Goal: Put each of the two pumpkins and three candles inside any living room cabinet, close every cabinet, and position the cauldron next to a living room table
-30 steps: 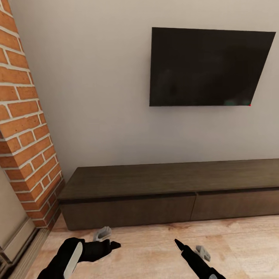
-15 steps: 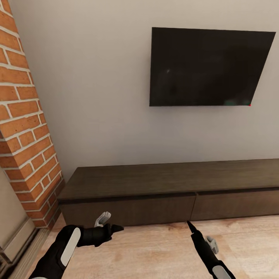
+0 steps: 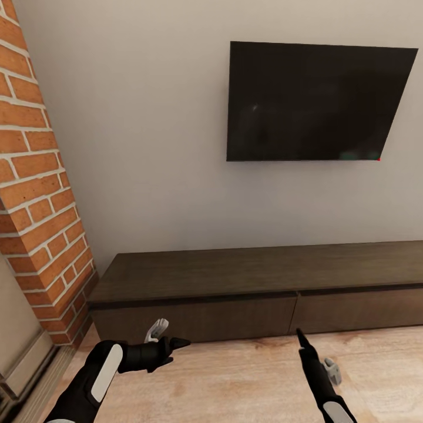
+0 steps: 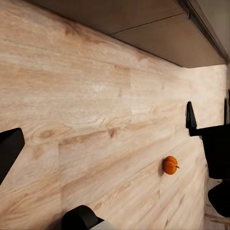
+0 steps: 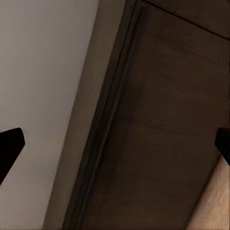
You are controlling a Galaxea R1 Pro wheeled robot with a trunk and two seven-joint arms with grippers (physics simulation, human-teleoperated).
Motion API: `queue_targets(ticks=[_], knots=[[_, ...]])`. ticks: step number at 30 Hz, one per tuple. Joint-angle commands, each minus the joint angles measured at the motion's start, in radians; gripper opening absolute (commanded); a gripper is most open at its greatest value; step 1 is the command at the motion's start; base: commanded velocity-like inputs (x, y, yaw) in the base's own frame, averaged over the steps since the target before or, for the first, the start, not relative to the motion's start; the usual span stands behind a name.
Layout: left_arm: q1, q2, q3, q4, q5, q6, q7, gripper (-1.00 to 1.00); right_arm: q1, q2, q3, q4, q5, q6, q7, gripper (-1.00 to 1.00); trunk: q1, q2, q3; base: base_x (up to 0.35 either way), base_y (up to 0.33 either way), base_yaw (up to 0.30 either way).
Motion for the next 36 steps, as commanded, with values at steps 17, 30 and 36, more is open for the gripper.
queue_targets(ticks=[17,30,36], knots=[[-0.001,0.036,-0.259,0.123,0.298,0.010,-0.184,1.00,-0.007,-0.002,0.000,0.001,-0.018,0.079,0.255,1.00,0.000,0.000,-0.001,0.000,0.000,0.000],[-0.001,0.062,-0.267,0.108,0.364,0.009,-0.238,1.00,-0.007,-0.001,-0.004,0.003,-0.025,0.143,0.276,1.00,0.000,0.000,-0.001,0.098,0.000,0.000],[0.000,0.067,-0.266,0.101,0.365,0.009,-0.240,1.00,-0.007,-0.002,-0.004,0.004,-0.050,0.189,0.277,1.00,0.000,0.000,-0.001,0.131,0.000,0.000]])
